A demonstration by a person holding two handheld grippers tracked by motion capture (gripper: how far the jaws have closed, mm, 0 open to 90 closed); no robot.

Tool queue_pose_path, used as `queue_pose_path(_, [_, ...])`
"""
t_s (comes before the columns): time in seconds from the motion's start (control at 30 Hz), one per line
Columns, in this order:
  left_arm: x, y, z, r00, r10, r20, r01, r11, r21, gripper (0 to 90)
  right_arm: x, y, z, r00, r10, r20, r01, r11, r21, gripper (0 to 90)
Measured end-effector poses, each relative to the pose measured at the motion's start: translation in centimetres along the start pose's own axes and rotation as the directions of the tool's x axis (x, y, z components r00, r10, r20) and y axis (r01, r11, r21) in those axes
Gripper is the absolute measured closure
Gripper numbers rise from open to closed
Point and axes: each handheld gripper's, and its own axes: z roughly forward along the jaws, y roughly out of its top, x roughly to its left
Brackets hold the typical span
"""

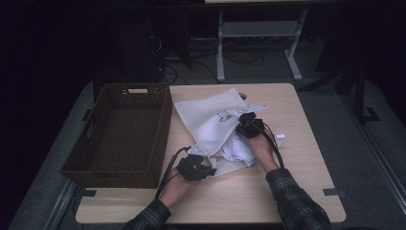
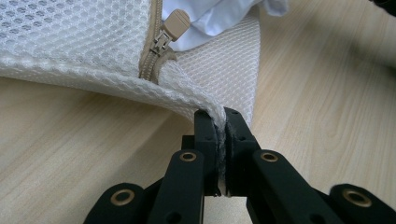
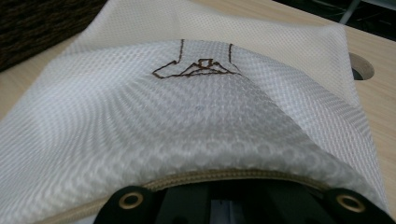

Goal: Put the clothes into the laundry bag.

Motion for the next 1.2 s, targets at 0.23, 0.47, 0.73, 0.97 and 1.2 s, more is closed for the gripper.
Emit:
queue_pose_path(0.23, [0.2, 0.0, -0.3, 0.9999, -0.010, -0.002, 0.010, 0.9999, -0.014, 85.8, -0.6, -0.3, -1.6, 0.9964, -0.005, -0.085, 0.005, 1.000, 0.000, 81.1])
queue_pose_path(0.47, [0.2, 0.1, -0.5, 0.9998, 0.000, -0.018, 0.000, 0.9999, -0.012, 85.6, -0.4, -1.1, -5.0, 0.9873, -0.040, -0.154, 0.045, 0.999, 0.031, 67.4])
queue_pose_path(0.73, [0.3, 0.0, -0.5, 0.9998, 0.006, -0.017, -0.006, 0.9999, -0.012, 85.5, -1.0, -3.6, -8.4, 0.9670, -0.038, -0.252, 0.056, 0.996, 0.065, 54.6])
queue_pose_path(0.97, [0.4, 0.0, -0.4, 0.9999, 0.006, -0.012, -0.006, 0.9999, -0.008, 85.5, -0.9, -6.7, -10.1, 0.9603, -0.023, -0.278, 0.050, 0.994, 0.092, 44.6])
queue_pose_path(1.2, [0.4, -0.1, -0.4, 0.9998, 0.012, -0.016, -0.012, 0.9999, -0.006, 85.5, -0.8, -8.7, -8.5, 0.9518, -0.024, -0.306, 0.079, 0.983, 0.169, 39.4])
